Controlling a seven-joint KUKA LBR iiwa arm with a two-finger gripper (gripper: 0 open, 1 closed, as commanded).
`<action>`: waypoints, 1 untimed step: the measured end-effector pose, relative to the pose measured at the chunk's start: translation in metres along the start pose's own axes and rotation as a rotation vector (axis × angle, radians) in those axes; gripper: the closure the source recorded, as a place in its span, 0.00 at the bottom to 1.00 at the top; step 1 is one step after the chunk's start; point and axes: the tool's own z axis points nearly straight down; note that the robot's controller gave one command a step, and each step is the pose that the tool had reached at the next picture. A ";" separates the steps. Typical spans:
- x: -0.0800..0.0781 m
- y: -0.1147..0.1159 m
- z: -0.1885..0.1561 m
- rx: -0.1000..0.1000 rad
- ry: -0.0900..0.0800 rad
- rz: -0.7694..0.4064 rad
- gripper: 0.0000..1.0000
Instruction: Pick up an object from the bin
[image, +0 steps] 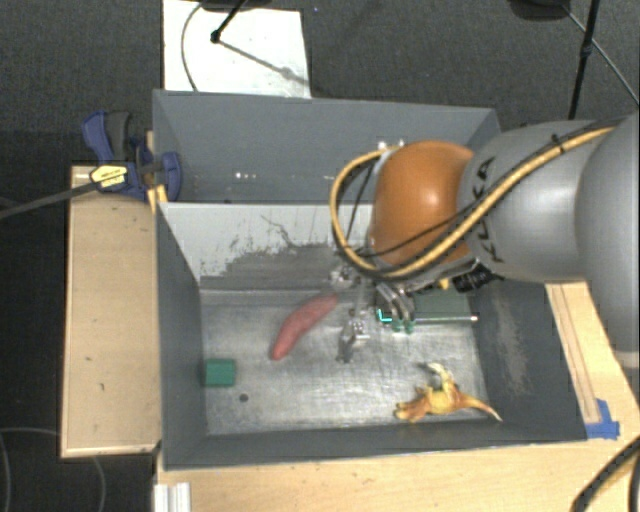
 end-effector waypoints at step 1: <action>-0.022 -0.007 0.046 0.002 -0.048 -0.119 1.00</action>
Offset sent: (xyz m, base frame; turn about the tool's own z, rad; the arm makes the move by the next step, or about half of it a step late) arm 0.0000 0.0000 0.0000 0.0000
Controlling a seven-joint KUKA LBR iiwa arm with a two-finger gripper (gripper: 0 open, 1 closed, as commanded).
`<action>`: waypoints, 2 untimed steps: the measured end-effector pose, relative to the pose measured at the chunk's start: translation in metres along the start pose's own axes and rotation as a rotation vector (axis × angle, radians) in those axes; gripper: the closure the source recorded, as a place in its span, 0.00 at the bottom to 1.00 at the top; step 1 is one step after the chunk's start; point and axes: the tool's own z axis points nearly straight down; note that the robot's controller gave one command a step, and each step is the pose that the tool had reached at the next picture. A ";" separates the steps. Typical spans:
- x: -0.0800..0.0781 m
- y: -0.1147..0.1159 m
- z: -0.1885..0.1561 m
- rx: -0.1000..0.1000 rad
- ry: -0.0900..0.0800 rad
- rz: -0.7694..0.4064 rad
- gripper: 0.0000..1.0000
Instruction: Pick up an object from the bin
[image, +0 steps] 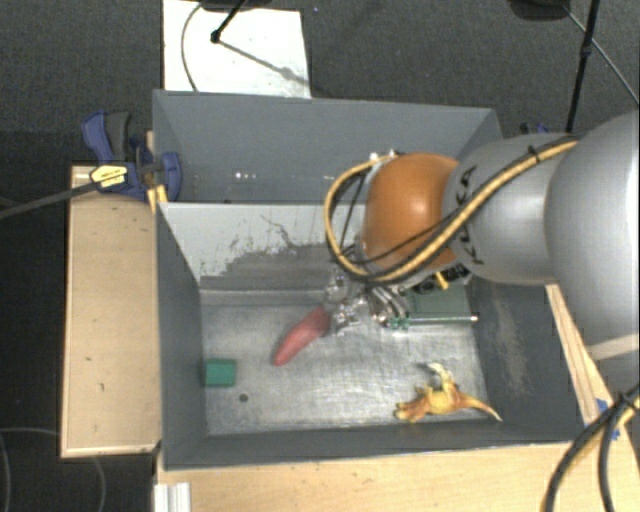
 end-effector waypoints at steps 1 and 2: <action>0.000 0.000 0.000 0.000 0.000 0.001 1.00; 0.005 0.001 -0.005 0.001 0.014 0.001 1.00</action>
Offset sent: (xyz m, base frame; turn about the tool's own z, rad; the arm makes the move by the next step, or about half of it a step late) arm 0.0056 -0.0031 0.0637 -0.0299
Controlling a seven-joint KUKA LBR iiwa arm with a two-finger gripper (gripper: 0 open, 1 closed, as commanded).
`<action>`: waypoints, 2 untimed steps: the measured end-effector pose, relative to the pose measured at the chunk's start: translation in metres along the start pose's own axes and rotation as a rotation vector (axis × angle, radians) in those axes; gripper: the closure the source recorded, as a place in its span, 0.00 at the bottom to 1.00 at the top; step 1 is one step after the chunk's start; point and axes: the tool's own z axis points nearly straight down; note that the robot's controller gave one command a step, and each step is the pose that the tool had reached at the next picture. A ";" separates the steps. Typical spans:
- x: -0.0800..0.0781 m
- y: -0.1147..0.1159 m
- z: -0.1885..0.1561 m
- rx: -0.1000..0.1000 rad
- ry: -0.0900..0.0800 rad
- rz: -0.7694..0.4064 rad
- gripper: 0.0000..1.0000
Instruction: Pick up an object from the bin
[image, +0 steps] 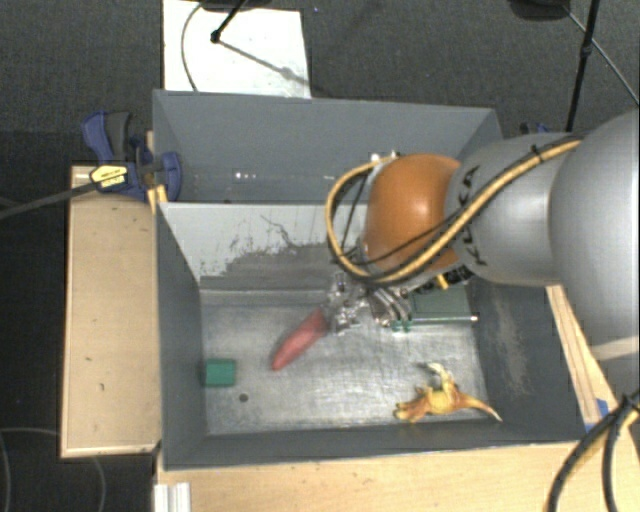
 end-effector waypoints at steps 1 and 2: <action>0.001 0.008 -0.045 -0.004 0.037 0.000 1.00; -0.005 0.008 -0.103 -0.004 0.032 0.016 0.00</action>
Offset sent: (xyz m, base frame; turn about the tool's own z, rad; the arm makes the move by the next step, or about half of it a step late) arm 0.0048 0.0089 0.0489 0.0809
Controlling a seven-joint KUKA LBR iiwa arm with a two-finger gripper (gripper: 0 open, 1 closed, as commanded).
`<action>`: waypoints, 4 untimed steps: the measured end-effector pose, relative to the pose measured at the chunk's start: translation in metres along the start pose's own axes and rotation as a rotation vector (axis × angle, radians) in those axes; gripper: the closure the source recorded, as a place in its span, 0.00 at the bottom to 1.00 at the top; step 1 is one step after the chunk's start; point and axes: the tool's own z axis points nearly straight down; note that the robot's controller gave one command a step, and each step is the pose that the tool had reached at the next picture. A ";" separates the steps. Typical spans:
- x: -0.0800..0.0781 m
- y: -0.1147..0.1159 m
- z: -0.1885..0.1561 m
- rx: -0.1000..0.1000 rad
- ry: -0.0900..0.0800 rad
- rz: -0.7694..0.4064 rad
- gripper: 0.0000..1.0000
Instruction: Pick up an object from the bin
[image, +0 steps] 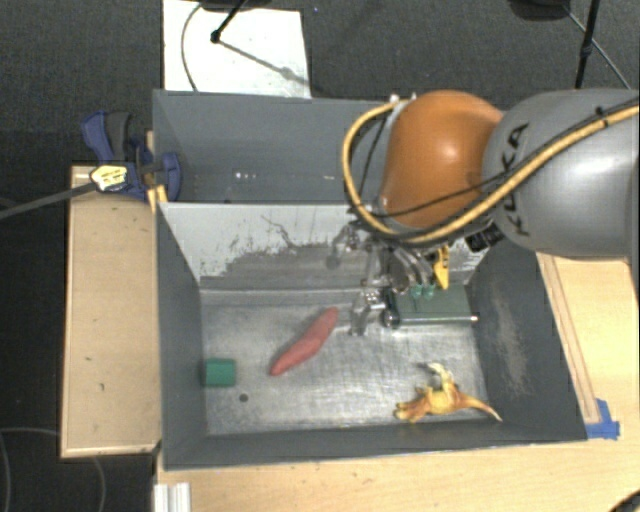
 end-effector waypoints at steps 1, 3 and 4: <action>0.000 0.000 0.009 0.000 0.002 0.008 0.00; 0.003 0.019 0.122 0.000 0.002 0.019 1.00; -0.005 0.015 -0.078 0.000 -0.008 0.004 1.00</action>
Offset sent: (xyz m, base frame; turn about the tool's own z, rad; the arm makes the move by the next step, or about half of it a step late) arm -0.0064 0.0184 -0.1246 0.0207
